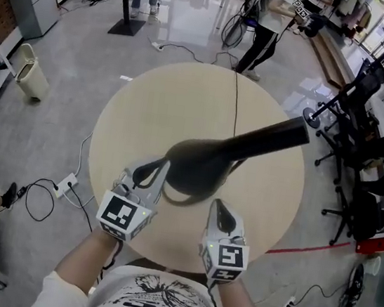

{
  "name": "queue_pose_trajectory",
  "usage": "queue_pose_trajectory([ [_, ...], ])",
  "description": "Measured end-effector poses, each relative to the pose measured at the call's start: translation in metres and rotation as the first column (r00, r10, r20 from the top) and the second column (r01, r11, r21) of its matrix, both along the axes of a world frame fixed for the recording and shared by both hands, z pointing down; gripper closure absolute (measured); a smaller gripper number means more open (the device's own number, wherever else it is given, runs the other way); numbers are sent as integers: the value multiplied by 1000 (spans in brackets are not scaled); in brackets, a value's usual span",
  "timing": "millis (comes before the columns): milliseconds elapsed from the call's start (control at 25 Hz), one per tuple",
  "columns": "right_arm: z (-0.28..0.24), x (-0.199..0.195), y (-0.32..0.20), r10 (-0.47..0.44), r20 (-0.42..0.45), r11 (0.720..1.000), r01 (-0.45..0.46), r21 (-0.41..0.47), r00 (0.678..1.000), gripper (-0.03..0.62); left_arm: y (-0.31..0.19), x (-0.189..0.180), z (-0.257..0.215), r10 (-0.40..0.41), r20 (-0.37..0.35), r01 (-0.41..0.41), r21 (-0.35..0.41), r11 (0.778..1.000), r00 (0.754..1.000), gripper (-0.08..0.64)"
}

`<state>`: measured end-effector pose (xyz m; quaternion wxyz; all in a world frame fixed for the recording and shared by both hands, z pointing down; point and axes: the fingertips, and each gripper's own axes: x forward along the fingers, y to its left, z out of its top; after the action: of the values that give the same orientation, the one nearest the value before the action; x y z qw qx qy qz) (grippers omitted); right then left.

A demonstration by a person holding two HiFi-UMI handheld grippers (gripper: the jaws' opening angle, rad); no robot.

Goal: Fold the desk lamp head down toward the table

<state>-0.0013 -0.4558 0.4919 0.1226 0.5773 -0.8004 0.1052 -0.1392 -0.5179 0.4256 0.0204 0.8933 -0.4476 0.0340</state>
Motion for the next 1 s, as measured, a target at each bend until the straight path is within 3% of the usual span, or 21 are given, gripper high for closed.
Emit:
queue_pose_trajectory([
  [200, 5, 11, 3, 18, -5, 1000, -18, -15, 1000, 584, -3, -1, 1, -7, -62, 7, -3, 1000, 998, 568],
  [520, -1, 22, 8, -15, 0, 1000, 15, -3, 1000, 584, 2, 2, -3, -79, -7, 79, 6, 997, 997, 560],
  [680, -11, 21, 15, -62, 10, 998, 62, 24, 998, 584, 31, 10, -18, -125, -38, 126, 34, 991, 991, 560],
  [1000, -37, 34, 57, -188, 2, 978, 188, 86, 982, 584, 112, 51, -10, -186, -60, 185, -20, 983, 981, 558],
])
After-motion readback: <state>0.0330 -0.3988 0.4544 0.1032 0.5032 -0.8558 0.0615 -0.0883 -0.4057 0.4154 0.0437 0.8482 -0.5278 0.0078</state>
